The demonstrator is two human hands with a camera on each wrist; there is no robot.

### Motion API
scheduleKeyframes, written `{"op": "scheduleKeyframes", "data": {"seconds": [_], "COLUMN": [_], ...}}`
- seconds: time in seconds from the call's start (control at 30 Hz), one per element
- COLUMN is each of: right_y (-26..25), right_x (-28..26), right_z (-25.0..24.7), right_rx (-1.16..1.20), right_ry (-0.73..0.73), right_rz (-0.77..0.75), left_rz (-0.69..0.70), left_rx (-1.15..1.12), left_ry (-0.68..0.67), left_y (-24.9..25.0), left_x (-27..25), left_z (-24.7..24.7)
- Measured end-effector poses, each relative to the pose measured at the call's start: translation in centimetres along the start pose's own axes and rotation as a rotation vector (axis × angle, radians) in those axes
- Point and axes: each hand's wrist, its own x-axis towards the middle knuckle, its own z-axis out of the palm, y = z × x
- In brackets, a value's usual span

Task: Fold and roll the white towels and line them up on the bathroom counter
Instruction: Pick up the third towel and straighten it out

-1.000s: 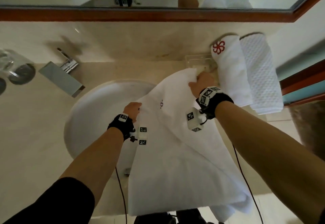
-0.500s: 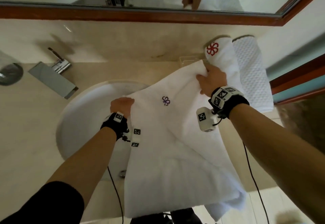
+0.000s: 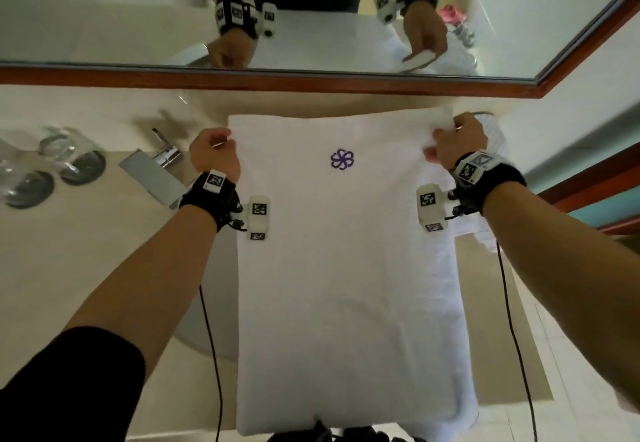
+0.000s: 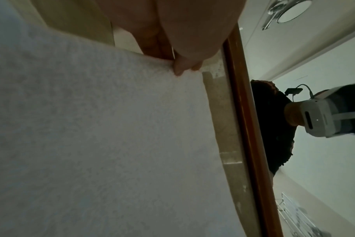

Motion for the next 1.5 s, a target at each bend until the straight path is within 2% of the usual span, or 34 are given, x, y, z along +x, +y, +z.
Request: {"op": "scheduleKeyframes", "data": {"seconds": [0.1,0.17,0.33,0.43,0.5,0.63,0.73,0.83,0.9,1.0,1.1,1.13,1.2,1.27,1.33,1.4,1.5], "right_y": [0.3,0.9,2.6,2.2,1.9,3.7,1.9,0.4,-0.3,-1.6,-2.9,-3.0,-3.0,-2.6,-2.6,-2.5,-2.7], "right_x": [0.4,0.3,0.5,0.4,0.5,2.9,0.0,-3.9,-6.9,-10.8,-12.9,-13.0,-12.9,-12.5,-12.6,-12.6,-12.4], "right_z": [0.3,0.5,1.1,1.4,1.5,2.4,2.9,3.6,4.9,6.6,7.9,8.3,8.6,8.7,8.5,8.5,8.4], "right_rx": [0.032,0.045,-0.159,-0.152,-0.082,0.050,-0.047,-0.140,-0.102,0.065,0.259,0.319,0.411,0.446,0.453,0.431,0.443], "right_ry": [0.001,-0.018,-0.083,-0.079,-0.048,-0.108,-0.154,-0.148,-0.301,-0.628,-0.796,-0.805,-0.724,-0.630,-0.640,-0.661,-0.607], "right_rz": [0.028,0.053,0.001,-0.020,-0.024,-0.010,-0.074,-0.259,-0.300,-0.109,0.137,0.170,0.176,0.181,0.193,0.202,0.245], "left_rz": [0.002,-0.055,-0.159,-0.198,-0.219,-0.199,-0.188,-0.212,-0.214,-0.167,-0.089,-0.079,-0.104,-0.184,-0.266,-0.298,-0.303], "left_rx": [0.017,-0.032,0.068,0.075,0.044,0.007,-0.010,-0.100,-0.175,-0.222,-0.237,-0.245,-0.271,-0.347,-0.455,-0.497,-0.332], "left_ry": [-0.005,-0.044,-0.142,-0.132,-0.079,-0.037,-0.094,-0.146,-0.216,-0.350,-0.484,-0.534,-0.633,-0.727,-0.814,-0.772,-0.601], "left_y": [0.8,0.5,-0.8,-0.8,-0.2,1.3,2.1,2.1,2.8,5.1,7.0,7.3,7.3,6.8,6.3,5.9,3.1], "left_x": [-0.4,-0.9,-1.9,-1.8,-1.5,-1.5,-2.7,-4.3,-5.7,-8.4,-11.1,-11.7,-12.6,-13.1,-13.4,-13.2,-12.9], "left_z": [-0.1,0.0,0.4,0.3,-0.1,-0.9,-0.8,-0.2,0.5,1.8,3.1,3.3,3.6,3.4,2.8,1.6,-1.3]}}
